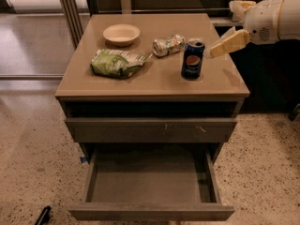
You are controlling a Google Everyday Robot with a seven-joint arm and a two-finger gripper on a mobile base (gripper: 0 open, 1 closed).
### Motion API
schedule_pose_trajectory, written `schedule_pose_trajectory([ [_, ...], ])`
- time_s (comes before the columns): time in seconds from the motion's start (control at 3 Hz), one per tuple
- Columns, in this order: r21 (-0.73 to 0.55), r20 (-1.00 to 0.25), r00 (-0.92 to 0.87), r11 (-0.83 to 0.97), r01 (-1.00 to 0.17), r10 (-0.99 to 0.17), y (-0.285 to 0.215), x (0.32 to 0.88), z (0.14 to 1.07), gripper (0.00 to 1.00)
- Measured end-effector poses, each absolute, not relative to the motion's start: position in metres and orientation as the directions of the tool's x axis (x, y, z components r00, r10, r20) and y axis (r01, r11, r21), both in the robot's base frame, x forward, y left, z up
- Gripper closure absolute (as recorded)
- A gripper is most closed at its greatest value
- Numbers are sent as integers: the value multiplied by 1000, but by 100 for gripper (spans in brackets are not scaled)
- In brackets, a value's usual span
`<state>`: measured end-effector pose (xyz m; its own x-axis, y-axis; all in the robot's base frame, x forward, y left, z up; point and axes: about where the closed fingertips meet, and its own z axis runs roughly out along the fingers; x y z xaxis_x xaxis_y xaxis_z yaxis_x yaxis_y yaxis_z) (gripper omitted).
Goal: Place pepsi can into middle drawer
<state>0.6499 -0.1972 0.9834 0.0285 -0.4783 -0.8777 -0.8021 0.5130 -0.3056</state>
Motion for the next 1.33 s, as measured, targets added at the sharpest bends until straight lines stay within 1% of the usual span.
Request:
schedule_pose_trajectory([
  [0.33,-271,-902,62,446,-853,-428,-154,670,983,0],
  [0.67,-226,-906,53,373,-900,-420,-115,681,968,0],
  [1.0,-187,-900,33,318,-930,-435,-90,679,949,0],
  [1.33,-146,-889,1,282,-948,-457,-75,676,924,0],
])
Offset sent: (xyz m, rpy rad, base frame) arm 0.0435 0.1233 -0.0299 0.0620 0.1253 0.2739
